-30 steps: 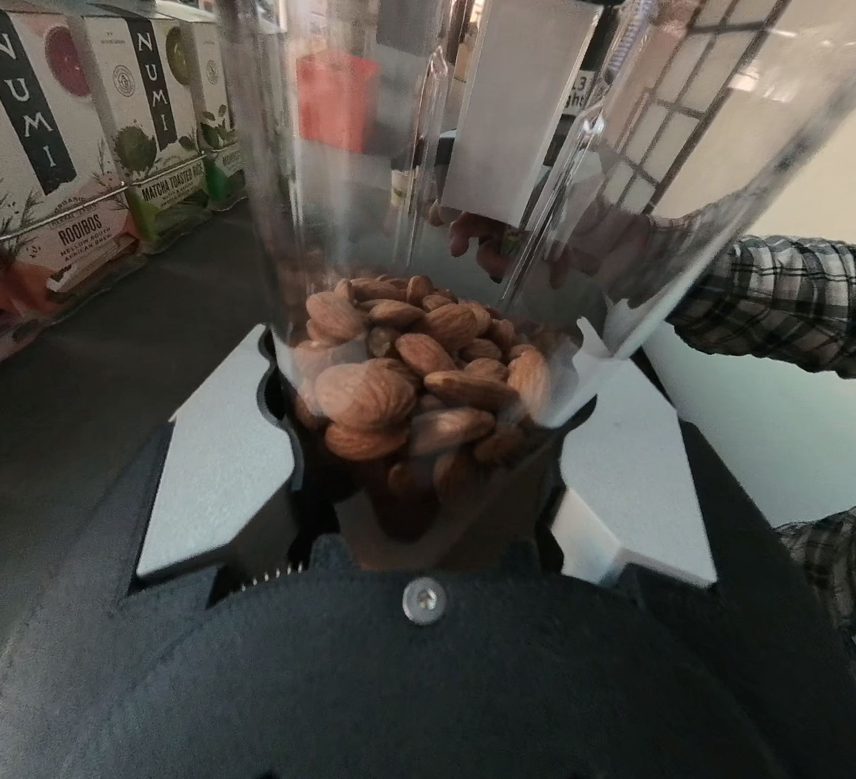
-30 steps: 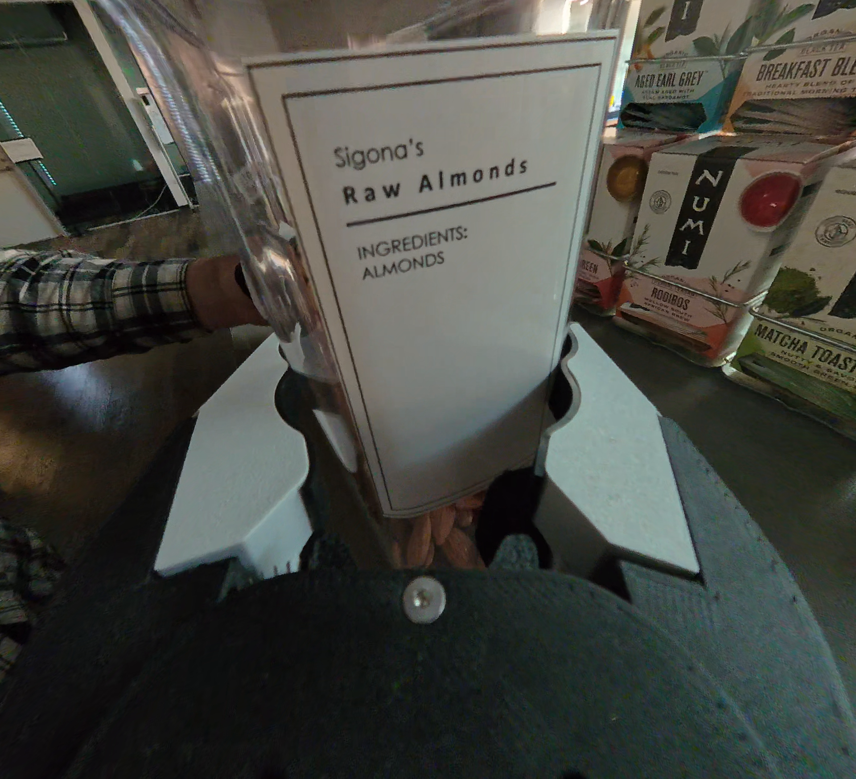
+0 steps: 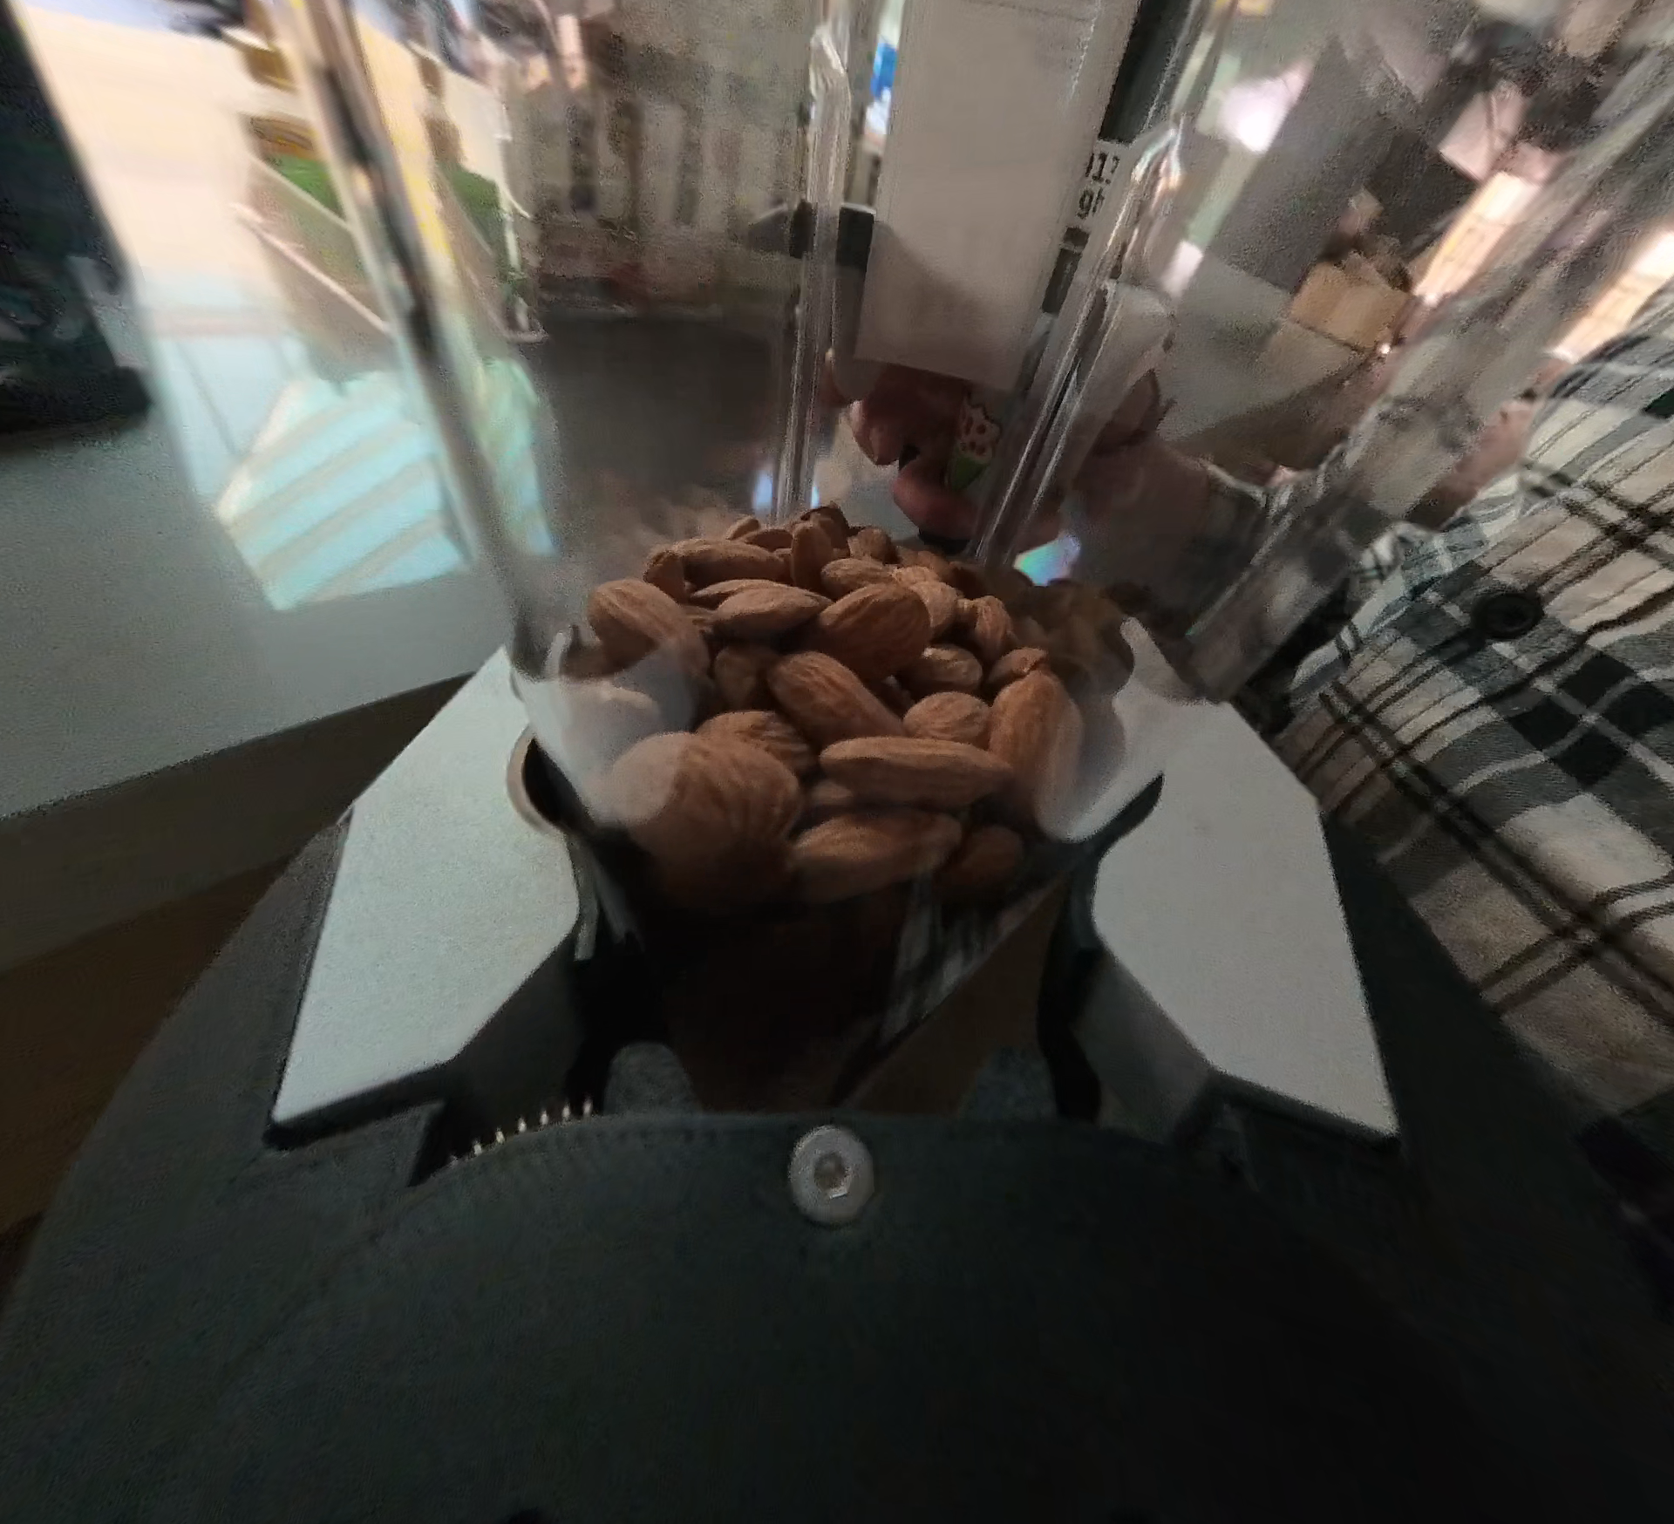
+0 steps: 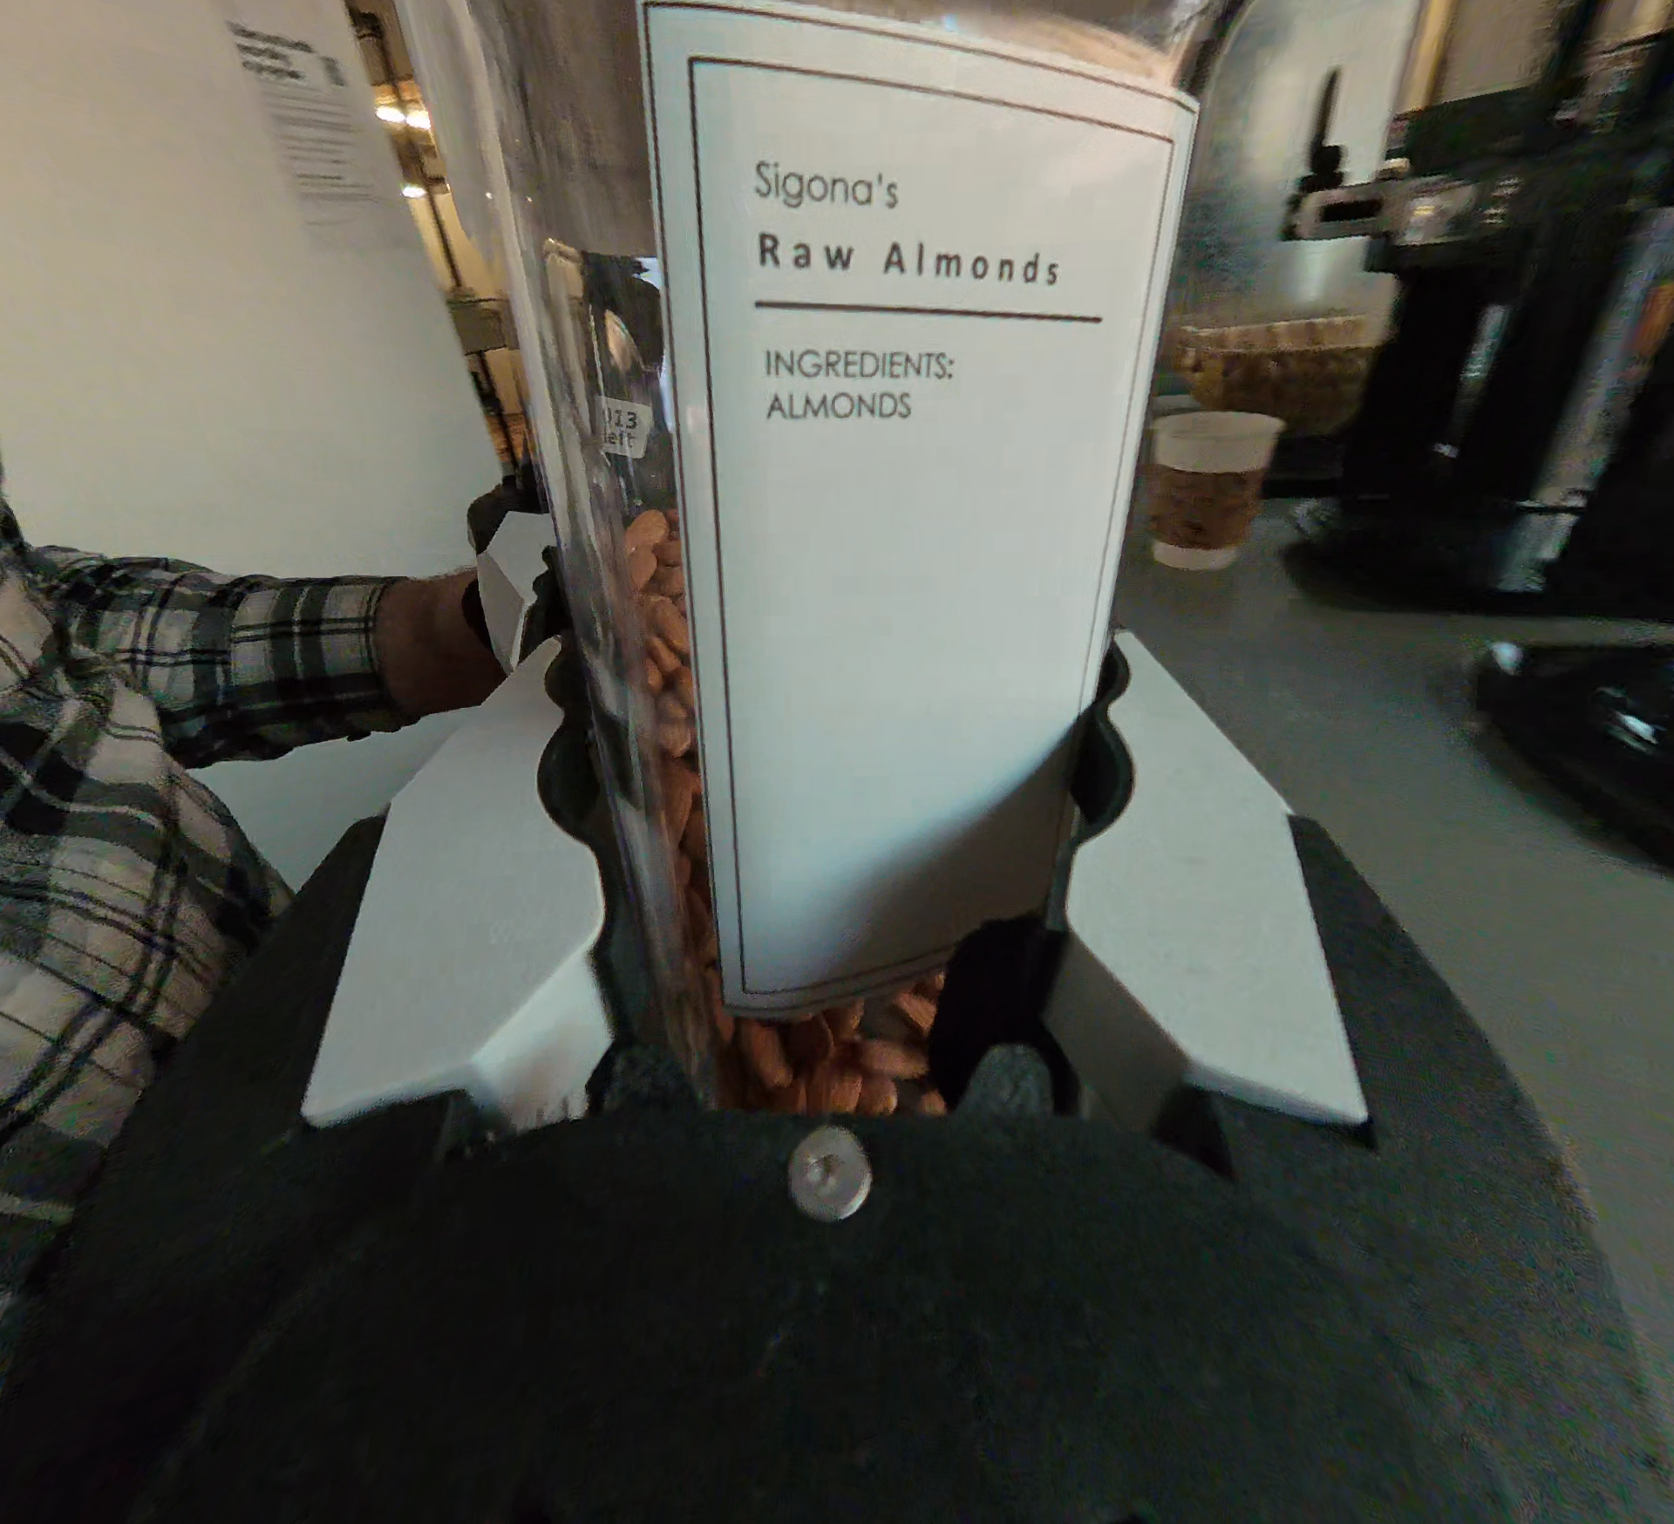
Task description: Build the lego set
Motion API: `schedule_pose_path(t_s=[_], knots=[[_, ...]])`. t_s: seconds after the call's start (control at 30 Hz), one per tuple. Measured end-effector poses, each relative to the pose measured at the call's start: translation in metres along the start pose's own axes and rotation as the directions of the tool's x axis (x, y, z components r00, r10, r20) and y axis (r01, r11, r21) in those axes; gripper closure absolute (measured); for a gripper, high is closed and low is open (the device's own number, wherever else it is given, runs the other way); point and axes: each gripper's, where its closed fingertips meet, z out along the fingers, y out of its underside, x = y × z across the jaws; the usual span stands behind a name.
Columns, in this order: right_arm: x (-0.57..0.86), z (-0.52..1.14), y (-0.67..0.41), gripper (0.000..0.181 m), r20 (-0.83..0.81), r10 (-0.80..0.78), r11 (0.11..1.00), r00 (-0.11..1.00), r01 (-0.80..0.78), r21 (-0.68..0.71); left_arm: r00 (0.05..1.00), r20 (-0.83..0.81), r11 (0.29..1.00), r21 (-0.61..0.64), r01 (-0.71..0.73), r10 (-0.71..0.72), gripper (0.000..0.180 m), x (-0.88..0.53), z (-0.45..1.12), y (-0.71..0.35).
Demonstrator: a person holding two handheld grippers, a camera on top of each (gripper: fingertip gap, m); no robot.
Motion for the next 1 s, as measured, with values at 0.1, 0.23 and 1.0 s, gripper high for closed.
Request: schedule_pose_path(t_s=[0.1,0.23,1.0], knots=[[-0.011,0.06,0.0,0.074,0.078,-0.007,1.0,0.997,0.008,-0.012,0.997,0.082,0.999,0.053,-0.004,-0.001,0.061,-0.021,-0.056,-0.003],[-0.032,0.158,0.004,0.073,0.166,-0.013,1.0,0.986,0.015,-0.011,0.985,0.173,0.996,0.081,-0.03,0.016,0.061,-0.053,-0.148,-0.004],[-0.114,0.749,0.028,0.073,0.668,0.022,1.0,0.744,-0.007,-0.026,0.737,0.665,0.961,0.264,-0.086,-0.117,0.06,-0.292,-0.659,0.002]])
